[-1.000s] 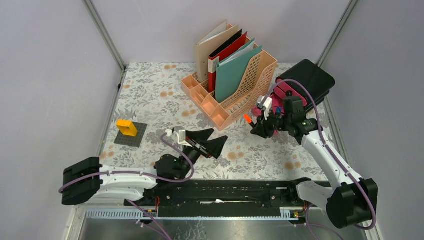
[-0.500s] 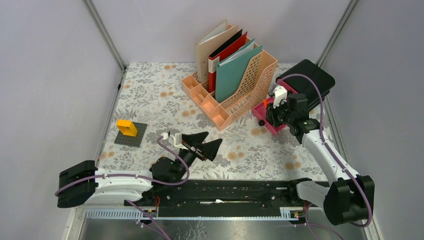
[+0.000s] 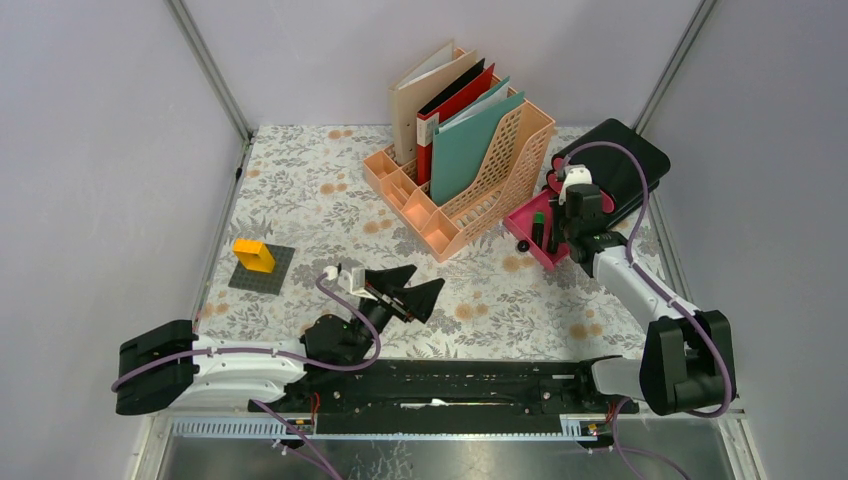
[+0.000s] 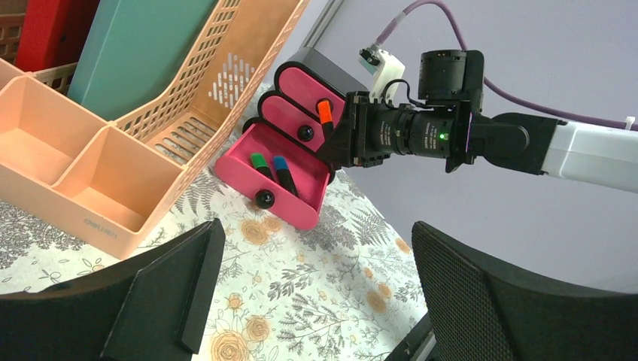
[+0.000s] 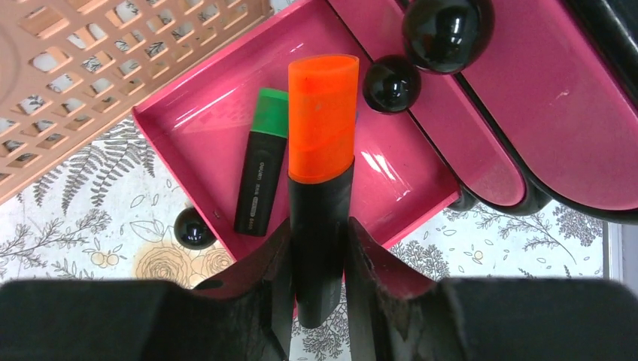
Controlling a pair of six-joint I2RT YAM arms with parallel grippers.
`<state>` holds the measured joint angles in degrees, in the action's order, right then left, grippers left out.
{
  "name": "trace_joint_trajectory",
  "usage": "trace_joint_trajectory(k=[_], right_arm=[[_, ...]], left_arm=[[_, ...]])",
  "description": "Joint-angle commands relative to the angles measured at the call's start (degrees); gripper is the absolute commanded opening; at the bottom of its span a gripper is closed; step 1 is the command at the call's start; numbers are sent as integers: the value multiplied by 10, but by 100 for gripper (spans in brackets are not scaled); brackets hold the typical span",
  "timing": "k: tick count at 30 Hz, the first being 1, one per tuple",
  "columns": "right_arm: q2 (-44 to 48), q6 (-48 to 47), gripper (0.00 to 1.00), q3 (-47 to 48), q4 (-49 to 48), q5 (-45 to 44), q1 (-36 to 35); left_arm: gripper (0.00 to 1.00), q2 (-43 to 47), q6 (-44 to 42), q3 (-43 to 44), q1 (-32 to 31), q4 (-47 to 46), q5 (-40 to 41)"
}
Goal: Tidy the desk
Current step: Place the stationery in the drawer.
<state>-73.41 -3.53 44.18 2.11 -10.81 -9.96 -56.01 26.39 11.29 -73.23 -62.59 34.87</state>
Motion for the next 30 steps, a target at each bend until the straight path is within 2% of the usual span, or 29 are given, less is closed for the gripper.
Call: trace_joint_trajectory(k=[1,3,6,13,18,24,30], right_arm=[[-4,19,35,5,-35,-42,3],[-4,19,53,5,-36,-47,3],[-1,19,63,3,-36,-41,3],[19,6,68,-2,-38,17,3],[44,-41,69,-3,-15,146,3],[55,-168,70,19,98,354,3],[50,-242,69,33,156,427,3]], left_arm=[[99,-4,-1,-9,2,-22,11],[99,-1,-1,-12,2,-22,12],[99,3,-1,-15,2,-23,14],[99,10,-1,-20,2,-21,15],[99,15,-1,-23,2,-18,17],[99,18,0,-26,2,-17,19],[99,18,0,-27,2,-17,21]])
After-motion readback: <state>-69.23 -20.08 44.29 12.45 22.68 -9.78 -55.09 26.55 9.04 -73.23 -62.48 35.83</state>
